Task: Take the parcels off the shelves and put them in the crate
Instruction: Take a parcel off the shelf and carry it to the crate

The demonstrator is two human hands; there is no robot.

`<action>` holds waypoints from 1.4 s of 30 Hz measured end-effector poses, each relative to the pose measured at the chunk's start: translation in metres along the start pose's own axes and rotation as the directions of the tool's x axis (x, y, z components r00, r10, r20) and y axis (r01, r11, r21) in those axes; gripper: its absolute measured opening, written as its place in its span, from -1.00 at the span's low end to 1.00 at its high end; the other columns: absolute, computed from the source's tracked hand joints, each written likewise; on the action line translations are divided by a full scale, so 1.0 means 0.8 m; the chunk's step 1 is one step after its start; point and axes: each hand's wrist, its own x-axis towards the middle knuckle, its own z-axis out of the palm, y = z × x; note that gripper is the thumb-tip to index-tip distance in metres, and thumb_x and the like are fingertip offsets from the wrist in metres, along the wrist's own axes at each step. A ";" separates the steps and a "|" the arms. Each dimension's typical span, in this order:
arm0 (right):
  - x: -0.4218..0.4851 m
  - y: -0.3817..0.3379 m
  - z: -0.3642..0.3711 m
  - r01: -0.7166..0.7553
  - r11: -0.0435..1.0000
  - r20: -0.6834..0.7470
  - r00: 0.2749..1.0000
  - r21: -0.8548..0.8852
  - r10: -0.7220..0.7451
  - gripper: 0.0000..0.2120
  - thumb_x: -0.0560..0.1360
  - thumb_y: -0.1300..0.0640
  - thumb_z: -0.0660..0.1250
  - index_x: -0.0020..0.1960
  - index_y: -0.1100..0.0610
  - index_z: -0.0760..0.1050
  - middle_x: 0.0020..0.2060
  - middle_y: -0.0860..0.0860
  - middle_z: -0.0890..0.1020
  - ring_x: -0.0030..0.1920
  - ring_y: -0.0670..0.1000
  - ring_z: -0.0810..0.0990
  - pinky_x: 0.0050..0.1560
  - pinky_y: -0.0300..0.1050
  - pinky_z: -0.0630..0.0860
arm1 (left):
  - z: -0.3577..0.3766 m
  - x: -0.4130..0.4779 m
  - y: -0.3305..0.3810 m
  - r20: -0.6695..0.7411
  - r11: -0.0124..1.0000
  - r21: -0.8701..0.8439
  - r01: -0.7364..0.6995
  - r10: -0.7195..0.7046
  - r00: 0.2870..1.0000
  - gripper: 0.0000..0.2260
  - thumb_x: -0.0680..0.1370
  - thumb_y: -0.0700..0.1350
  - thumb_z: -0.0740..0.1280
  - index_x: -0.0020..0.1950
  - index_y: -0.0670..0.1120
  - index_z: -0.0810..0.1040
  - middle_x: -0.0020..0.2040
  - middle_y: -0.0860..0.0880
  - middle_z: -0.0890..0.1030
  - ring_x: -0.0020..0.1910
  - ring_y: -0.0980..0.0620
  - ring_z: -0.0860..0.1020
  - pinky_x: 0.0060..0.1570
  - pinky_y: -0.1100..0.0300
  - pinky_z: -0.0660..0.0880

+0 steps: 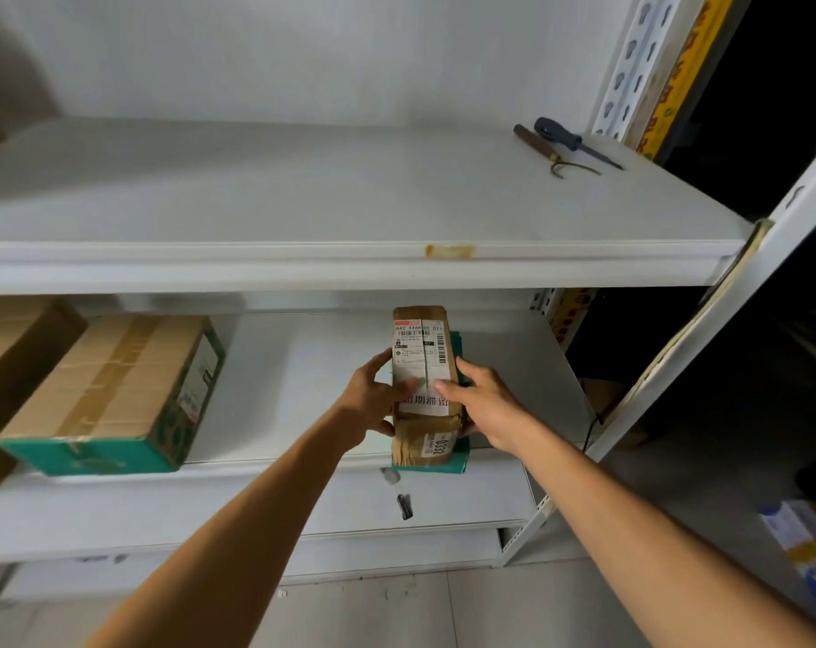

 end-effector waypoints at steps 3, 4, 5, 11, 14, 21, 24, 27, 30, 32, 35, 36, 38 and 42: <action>0.000 0.000 0.002 0.004 1.000 -0.009 1.000 -0.010 -0.004 -0.55 0.58 0.13 0.28 0.43 -0.11 0.32 0.07 -0.05 0.61 0.01 -0.02 0.59 -0.04 0.06 0.59 | 0.001 0.001 -0.001 -0.007 1.000 -0.004 -0.009 0.009 1.000 -0.39 0.57 -0.21 0.33 0.56 0.04 0.16 0.13 -0.17 0.59 0.06 -0.19 0.59 0.07 -0.34 0.50; 0.000 0.001 0.002 0.008 1.000 -0.015 1.000 -0.011 -0.008 -0.56 0.58 0.13 0.28 0.42 -0.11 0.33 0.07 -0.06 0.60 0.02 -0.02 0.59 -0.01 0.09 0.59 | 0.001 0.001 -0.001 -0.010 1.000 -0.003 -0.011 0.011 1.000 -0.39 0.57 -0.21 0.33 0.56 0.04 0.16 0.12 -0.16 0.59 0.06 -0.18 0.59 0.07 -0.34 0.50; 0.001 0.001 0.002 0.011 1.000 -0.019 1.000 -0.010 -0.011 -0.57 0.58 0.13 0.28 0.42 -0.11 0.34 0.08 -0.06 0.60 0.02 -0.02 0.59 0.01 0.10 0.59 | 0.002 0.001 -0.002 -0.012 1.000 -0.002 -0.013 0.013 1.000 -0.39 0.57 -0.21 0.32 0.56 0.04 0.16 0.12 -0.16 0.59 0.05 -0.18 0.59 0.06 -0.33 0.51; 0.002 0.004 0.002 0.015 1.000 -0.016 1.000 0.002 -0.015 -0.57 0.58 0.13 0.28 0.41 -0.12 0.34 0.03 -0.09 0.60 -0.01 -0.05 0.58 -0.11 -0.01 0.58 | 0.003 -0.002 -0.002 -0.014 1.000 -0.021 -0.017 0.017 1.000 -0.41 0.57 -0.21 0.33 0.55 0.04 0.18 0.04 -0.11 0.62 -0.03 -0.12 0.62 -0.03 -0.25 0.56; 0.003 0.005 0.003 0.015 1.000 -0.017 1.000 0.007 -0.014 -0.54 0.57 0.13 0.29 0.42 -0.13 0.32 0.04 -0.06 0.61 0.00 -0.04 0.59 -0.11 0.01 0.59 | 0.004 -0.003 -0.004 -0.019 0.999 -0.034 -0.021 0.020 1.000 -0.41 0.57 -0.21 0.33 0.55 0.05 0.19 0.07 -0.11 0.61 -0.01 -0.12 0.61 -0.03 -0.25 0.55; -0.003 0.005 0.007 0.034 0.999 -0.028 0.999 0.006 -0.034 -0.52 0.57 0.12 0.28 0.45 -0.13 0.29 0.17 -0.03 0.58 0.02 -0.06 0.58 -0.20 -0.11 0.56 | 0.004 -0.009 -0.002 -0.025 1.000 -0.018 -0.015 0.015 1.000 -0.42 0.58 -0.25 0.31 0.53 0.04 0.18 0.14 -0.18 0.58 0.07 -0.19 0.58 0.05 -0.33 0.52; -0.005 0.003 0.007 0.028 1.000 -0.019 0.999 0.001 -0.028 -0.53 0.57 0.16 0.29 0.45 -0.06 0.32 0.18 -0.02 0.59 0.06 -0.03 0.58 -0.14 -0.10 0.55 | 0.006 -0.014 0.000 -0.029 1.000 0.003 -0.014 0.014 0.999 -0.43 0.59 -0.27 0.29 0.53 0.03 0.17 0.22 -0.20 0.54 0.13 -0.22 0.56 0.07 -0.34 0.50; -0.006 0.001 0.006 0.009 1.000 0.000 1.000 -0.004 -0.009 -0.58 0.55 0.22 0.30 0.38 0.02 0.40 0.17 0.01 0.61 0.07 0.00 0.59 0.06 0.05 0.57 | 0.007 -0.017 0.000 -0.031 1.000 0.016 -0.004 0.004 1.000 -0.42 0.58 -0.30 0.29 0.52 0.03 0.16 0.25 -0.22 0.52 0.16 -0.25 0.56 0.06 -0.35 0.50; -0.005 -0.003 0.003 -0.024 0.999 -0.005 1.000 0.024 0.024 -0.52 0.53 0.29 0.32 0.40 0.04 0.37 0.19 0.05 0.61 0.06 0.00 0.60 0.14 0.07 0.55 | 0.004 -0.016 -0.001 -0.025 1.000 0.002 -0.008 0.008 1.000 -0.43 0.57 -0.33 0.29 0.50 0.01 0.18 0.19 -0.20 0.53 0.06 -0.21 0.57 -0.01 -0.29 0.55; -0.004 -0.013 0.007 -0.087 0.993 -0.031 0.996 0.082 0.089 -0.46 0.50 0.34 0.34 0.43 0.07 0.33 0.19 0.08 0.61 0.11 0.06 0.60 0.18 0.11 0.54 | -0.001 -0.016 0.002 -0.040 0.999 -0.033 0.004 -0.005 0.999 -0.45 0.56 -0.36 0.27 0.48 0.00 0.22 0.09 -0.17 0.55 0.03 -0.23 0.58 0.00 -0.28 0.55; -0.007 -0.031 0.010 -0.105 0.988 -0.054 0.992 0.114 0.111 -0.57 0.50 0.40 0.31 0.30 0.07 0.45 0.10 0.05 0.65 0.11 0.09 0.61 0.20 0.13 0.53 | -0.012 -0.010 0.009 -0.031 0.997 -0.078 0.004 -0.006 0.999 -0.45 0.54 -0.42 0.26 0.45 -0.03 0.26 0.03 -0.21 0.57 -0.05 -0.25 0.60 -0.08 -0.25 0.58; -0.009 -0.039 0.012 -0.094 0.988 -0.062 0.993 0.122 0.102 -0.61 0.50 0.42 0.29 0.22 0.04 0.50 0.05 0.03 0.66 0.10 0.08 0.61 0.19 0.11 0.53 | -0.016 -0.010 0.012 -0.017 0.996 -0.084 -0.003 0.002 1.000 -0.44 0.53 -0.45 0.25 0.44 -0.04 0.26 0.04 -0.24 0.57 -0.09 -0.25 0.60 -0.14 -0.22 0.59; -0.017 -0.051 0.013 -0.074 0.982 -0.113 0.989 0.175 0.095 -0.63 0.50 0.44 0.28 0.08 -0.01 0.54 -0.07 -0.03 0.68 0.06 0.06 0.62 0.09 0.02 0.56 | -0.023 -0.007 0.024 0.031 0.998 -0.056 -0.033 0.035 0.999 -0.45 0.52 -0.46 0.26 0.42 -0.04 0.27 0.07 -0.28 0.57 -0.11 -0.26 0.60 -0.16 -0.22 0.58; -0.049 -0.068 0.031 -0.002 0.979 -0.264 0.963 0.203 0.056 -0.58 0.49 0.42 0.32 0.22 0.01 0.52 -0.12 -0.09 0.69 0.04 0.03 0.64 0.13 0.04 0.54 | -0.041 -0.009 0.048 0.180 0.995 0.003 -0.096 0.094 0.979 -0.45 0.52 -0.44 0.29 0.39 -0.02 0.27 0.14 -0.29 0.57 -0.09 -0.22 0.60 -0.21 -0.13 0.60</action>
